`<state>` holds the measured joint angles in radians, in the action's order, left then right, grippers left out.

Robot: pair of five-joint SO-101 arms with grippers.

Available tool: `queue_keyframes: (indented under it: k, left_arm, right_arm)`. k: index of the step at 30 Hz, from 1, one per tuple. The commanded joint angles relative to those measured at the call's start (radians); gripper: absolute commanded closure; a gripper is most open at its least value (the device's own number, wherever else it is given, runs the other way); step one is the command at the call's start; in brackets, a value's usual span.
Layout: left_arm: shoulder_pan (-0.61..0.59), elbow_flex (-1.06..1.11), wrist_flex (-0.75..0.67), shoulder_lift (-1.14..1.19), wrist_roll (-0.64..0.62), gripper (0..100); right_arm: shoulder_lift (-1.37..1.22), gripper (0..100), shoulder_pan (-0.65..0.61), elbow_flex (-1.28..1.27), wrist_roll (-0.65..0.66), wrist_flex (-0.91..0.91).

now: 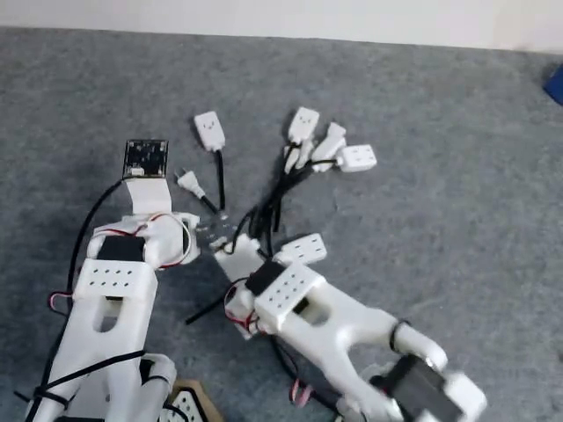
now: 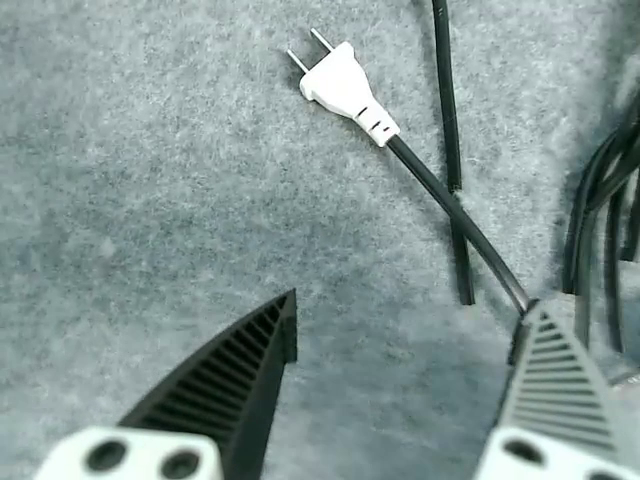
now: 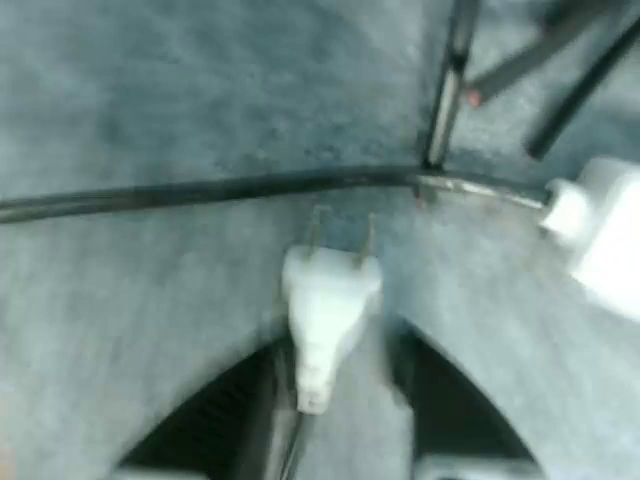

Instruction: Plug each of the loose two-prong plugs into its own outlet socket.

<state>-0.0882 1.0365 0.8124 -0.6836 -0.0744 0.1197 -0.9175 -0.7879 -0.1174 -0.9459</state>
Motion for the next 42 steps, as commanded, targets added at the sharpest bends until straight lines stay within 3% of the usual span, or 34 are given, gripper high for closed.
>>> queue_keyframes:
  k: [1,11,17,25,29,32,34,38,42]
  left_arm:
    - [-0.010,-0.025,-0.021,-0.028,-0.005,66]
    - [-0.005,-0.025,-0.021,-0.027,-0.005,66]
    - [-0.012,-0.027,-0.021,-0.027,-0.009,66]
    - [-0.091,-0.030,-0.049,-0.035,-0.048,66]
    - [-0.094,-0.031,-0.044,-0.035,-0.048,66]
    - [-0.096,-0.033,-0.044,-0.036,-0.048,66]
    - [-0.093,-0.050,-0.043,-0.035,-0.048,66]
    - [-0.091,-0.071,0.003,-0.035,-0.049,66]
    - [-0.073,-0.091,0.028,-0.031,-0.048,66]
  right_arm:
    - [0.004,74.1,0.018,0.016,-0.009,-0.019]
    - [0.001,75.3,-0.019,0.013,-0.009,-0.019]
    - [-0.004,94.5,-0.128,0.016,-0.009,-0.019]
    - [-0.005,99.3,-0.068,0.018,-0.003,0.001]
    - [0.008,99.2,0.084,0.019,0.249,-0.005]
    - [0.068,99.1,0.248,0.085,0.287,-0.085]
    - [0.117,99.1,0.341,0.162,0.391,-0.148]
    - [0.145,99.1,0.453,0.463,0.552,-0.380]
    - [0.004,99.1,0.464,0.917,0.749,-0.713]
